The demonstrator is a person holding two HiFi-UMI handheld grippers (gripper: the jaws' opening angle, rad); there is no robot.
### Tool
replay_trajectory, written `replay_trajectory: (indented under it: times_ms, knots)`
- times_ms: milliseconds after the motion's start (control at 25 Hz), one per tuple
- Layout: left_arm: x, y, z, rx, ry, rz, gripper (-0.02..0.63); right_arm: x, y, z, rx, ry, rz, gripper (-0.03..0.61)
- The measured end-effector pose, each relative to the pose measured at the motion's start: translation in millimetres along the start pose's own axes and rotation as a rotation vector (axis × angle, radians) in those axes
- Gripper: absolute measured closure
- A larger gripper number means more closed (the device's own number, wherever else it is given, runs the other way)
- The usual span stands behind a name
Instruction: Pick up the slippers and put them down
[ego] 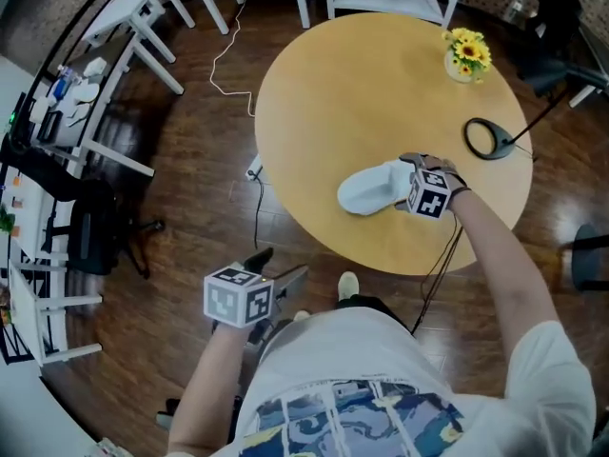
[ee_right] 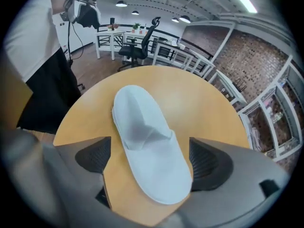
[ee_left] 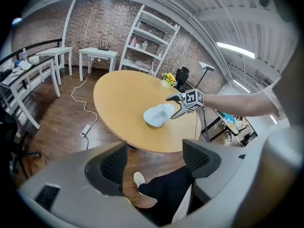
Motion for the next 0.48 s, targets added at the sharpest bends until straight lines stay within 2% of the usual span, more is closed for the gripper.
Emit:
replay_trajectory:
  times_ms: [280, 400, 480]
  knots:
    - [-2.7, 0.3, 6.9, 0.015, -0.017, -0.056, 0.247, 13.6, 2.2, 48.2, 0.015, -0.107, -0.023, -0.006]
    - [-6.1, 1.3, 6.1, -0.001, -0.028, -0.069, 0.247, 17.6, 15.4, 59.4, -0.012, -0.17, 0.062, -0.027]
    - [-6.6, -0.5, 8.2, -0.003, -0.034, -0.072, 0.247, 17.7, 25.8, 60.6, -0.027, -0.229, 0.129, -0.01]
Point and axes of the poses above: the fingertips, and each gripper's own axes: z forward along the fingers, x to its right, y out of its underside, the point moved 6 cm from there along -z, backward along the fingers, and after that the axes turned 11 degrees about -z, right-handed, at the moved point
